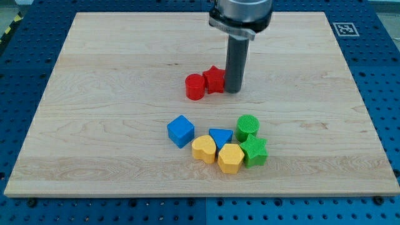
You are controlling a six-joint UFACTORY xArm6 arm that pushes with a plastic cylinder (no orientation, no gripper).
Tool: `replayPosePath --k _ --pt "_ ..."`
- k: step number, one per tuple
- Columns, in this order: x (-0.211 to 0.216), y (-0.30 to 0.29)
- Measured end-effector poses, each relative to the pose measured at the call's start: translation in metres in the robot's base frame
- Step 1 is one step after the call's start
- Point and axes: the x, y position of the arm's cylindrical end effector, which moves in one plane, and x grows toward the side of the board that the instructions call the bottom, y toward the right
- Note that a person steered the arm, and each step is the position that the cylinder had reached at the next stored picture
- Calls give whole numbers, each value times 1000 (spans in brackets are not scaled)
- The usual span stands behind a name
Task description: Move the red circle into the red star
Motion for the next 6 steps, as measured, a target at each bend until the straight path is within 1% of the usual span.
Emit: replayPosePath --k 1,2,3,4,5,6 --pt "19 -12" --pt "22 -72" --pt "8 -94" --pt "0 -81" --pt "5 -81" --pt "24 -29"
